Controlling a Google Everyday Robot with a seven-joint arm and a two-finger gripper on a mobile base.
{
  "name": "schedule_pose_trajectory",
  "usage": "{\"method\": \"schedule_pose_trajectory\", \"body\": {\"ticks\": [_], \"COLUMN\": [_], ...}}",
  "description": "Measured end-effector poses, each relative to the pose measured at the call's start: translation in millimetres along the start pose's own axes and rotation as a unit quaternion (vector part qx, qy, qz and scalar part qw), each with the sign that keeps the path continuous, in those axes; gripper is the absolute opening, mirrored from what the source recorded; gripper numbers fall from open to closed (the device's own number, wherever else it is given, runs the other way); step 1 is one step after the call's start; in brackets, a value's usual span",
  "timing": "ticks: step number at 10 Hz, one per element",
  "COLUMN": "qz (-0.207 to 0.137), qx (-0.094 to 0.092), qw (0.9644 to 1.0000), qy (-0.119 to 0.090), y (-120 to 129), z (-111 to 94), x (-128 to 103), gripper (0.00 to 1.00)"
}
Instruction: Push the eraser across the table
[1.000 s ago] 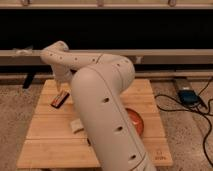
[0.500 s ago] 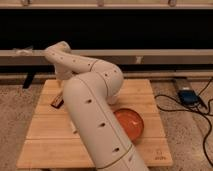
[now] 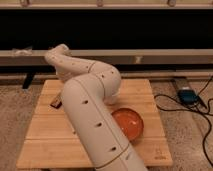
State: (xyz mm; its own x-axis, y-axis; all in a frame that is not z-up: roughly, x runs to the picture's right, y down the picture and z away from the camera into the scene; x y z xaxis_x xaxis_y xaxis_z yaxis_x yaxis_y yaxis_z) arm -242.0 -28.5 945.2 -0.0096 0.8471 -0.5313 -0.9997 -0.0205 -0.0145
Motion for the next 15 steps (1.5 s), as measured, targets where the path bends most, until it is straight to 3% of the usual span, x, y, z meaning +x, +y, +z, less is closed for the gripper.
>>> {"method": "schedule_pose_trajectory", "body": {"ticks": [2, 6, 15], "qz": [0.004, 0.012, -0.006], "qx": [0.006, 0.017, 0.028], "qw": [0.9999, 0.9995, 0.9996], "qy": [-0.014, -0.022, 0.008], "y": [5, 6, 16], "z": [4, 21, 62], "x": [-4, -13, -11], "gripper": [0.00, 0.00, 0.00]}}
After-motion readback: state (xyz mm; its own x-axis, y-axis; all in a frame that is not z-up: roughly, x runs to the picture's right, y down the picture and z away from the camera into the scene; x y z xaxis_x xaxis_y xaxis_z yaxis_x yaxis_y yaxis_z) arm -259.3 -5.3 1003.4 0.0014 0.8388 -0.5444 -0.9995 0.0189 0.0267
